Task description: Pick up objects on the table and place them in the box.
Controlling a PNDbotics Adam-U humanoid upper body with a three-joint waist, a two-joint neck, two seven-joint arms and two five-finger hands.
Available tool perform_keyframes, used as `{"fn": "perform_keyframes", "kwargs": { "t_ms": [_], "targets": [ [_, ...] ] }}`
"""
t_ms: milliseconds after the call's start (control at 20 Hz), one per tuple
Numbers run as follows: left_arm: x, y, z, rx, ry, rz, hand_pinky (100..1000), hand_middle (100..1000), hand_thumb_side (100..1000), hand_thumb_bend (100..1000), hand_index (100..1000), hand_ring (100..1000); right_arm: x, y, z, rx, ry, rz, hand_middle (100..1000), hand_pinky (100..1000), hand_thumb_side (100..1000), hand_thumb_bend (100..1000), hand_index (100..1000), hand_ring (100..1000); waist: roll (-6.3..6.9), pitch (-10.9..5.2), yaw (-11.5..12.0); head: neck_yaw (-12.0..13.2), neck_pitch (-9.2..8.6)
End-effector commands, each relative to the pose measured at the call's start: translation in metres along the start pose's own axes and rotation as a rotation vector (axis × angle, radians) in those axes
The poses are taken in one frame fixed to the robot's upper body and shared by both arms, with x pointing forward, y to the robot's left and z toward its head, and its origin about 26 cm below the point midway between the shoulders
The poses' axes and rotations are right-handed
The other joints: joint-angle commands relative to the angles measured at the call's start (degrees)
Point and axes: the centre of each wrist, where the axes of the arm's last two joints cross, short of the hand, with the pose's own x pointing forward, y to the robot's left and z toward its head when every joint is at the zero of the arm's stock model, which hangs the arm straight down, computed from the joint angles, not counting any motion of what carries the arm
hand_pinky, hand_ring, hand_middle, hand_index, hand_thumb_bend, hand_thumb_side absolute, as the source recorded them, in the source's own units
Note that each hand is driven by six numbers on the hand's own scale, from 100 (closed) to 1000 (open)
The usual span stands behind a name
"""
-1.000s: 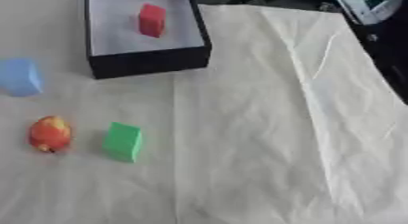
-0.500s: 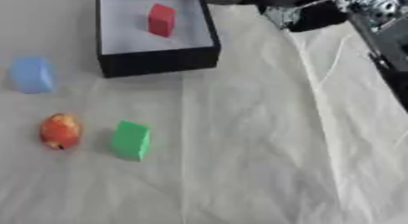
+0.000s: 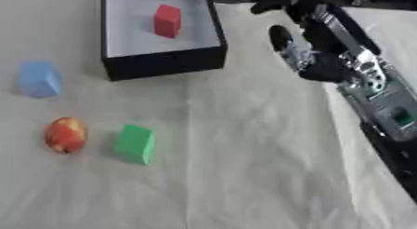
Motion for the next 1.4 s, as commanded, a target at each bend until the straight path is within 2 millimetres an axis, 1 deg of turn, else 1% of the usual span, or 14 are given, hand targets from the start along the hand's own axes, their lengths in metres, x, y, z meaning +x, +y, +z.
{"fn": "perform_keyframes", "kwargs": {
  "t_ms": [50, 200, 300, 400, 550, 750, 1000, 1050, 1150, 1350, 1400],
  "targets": [
    [0.0, 0.021, -0.009, -0.132, 0.083, -0.119, 899, 760, 270, 100, 868, 934, 0.009, 0.003, -0.003, -0.003, -0.01, -0.065, 707, 1000, 530, 100, 820, 798, 0.98, -1.59, -0.3, 0.21, 0.34],
    [-0.006, 0.033, -0.012, -0.241, 0.165, -0.201, 905, 774, 256, 100, 879, 941, 0.011, 0.0, -0.003, 0.008, 0.011, -0.11, 705, 1000, 531, 100, 820, 797, 1.1, -1.56, -1.05, 0.84, 0.37],
    [-0.011, 0.042, -0.01, -0.316, 0.209, -0.263, 906, 790, 207, 100, 887, 942, 0.014, -0.005, -0.004, 0.005, 0.019, -0.131, 705, 1000, 532, 100, 819, 796, 1.11, -1.55, -1.69, 1.34, 0.37],
    [-0.014, 0.053, -0.009, -0.393, 0.245, -0.326, 904, 796, 193, 100, 892, 940, 0.016, -0.009, -0.006, -0.004, 0.029, -0.153, 703, 1000, 533, 100, 818, 795, 1.03, -1.58, -2.24, 1.92, 0.37],
    [-0.012, 0.065, -0.008, -0.504, 0.271, -0.415, 901, 801, 188, 106, 891, 936, 0.019, -0.014, -0.008, -0.009, 0.044, -0.189, 699, 1000, 535, 100, 816, 792, 0.89, -1.59, -2.92, 2.85, 0.31],
    [-0.014, 0.068, -0.009, -0.622, 0.272, -0.483, 899, 808, 187, 181, 895, 934, 0.021, -0.021, -0.01, -0.007, 0.055, -0.236, 698, 1000, 534, 100, 815, 791, 0.83, -1.69, -3.31, 3.46, 0.33],
    [-0.032, 0.067, -0.01, -0.723, 0.286, -0.515, 901, 816, 188, 258, 898, 935, 0.023, -0.026, -0.009, -0.016, 0.063, -0.269, 700, 1000, 535, 100, 815, 792, 0.85, -1.83, -3.41, 4.22, 0.33],
    [-0.036, 0.067, -0.01, -0.741, 0.291, -0.519, 903, 816, 202, 269, 897, 935, 0.023, -0.026, -0.009, -0.018, 0.069, -0.271, 699, 1000, 536, 100, 814, 791, 0.86, -1.83, -3.43, 4.33, 0.34],
    [-0.045, 0.066, -0.01, -0.781, 0.301, -0.526, 906, 816, 275, 282, 890, 931, 0.023, -0.026, -0.008, -0.02, 0.079, -0.273, 697, 1000, 537, 100, 813, 790, 0.89, -1.78, -3.53, 4.56, 0.36],
    [-0.064, 0.06, -0.011, -0.875, 0.318, -0.532, 923, 814, 439, 249, 879, 892, 0.022, -0.026, -0.007, -0.026, 0.094, -0.273, 696, 1000, 539, 100, 813, 789, 0.96, -1.72, -3.77, 4.85, 0.37],
    [-0.069, 0.058, -0.011, -0.9, 0.321, -0.533, 926, 813, 459, 253, 877, 886, 0.022, -0.026, -0.007, -0.027, 0.096, -0.273, 696, 1000, 539, 100, 813, 789, 0.97, -1.72, -3.81, 4.9, 0.37]
  ]
}}
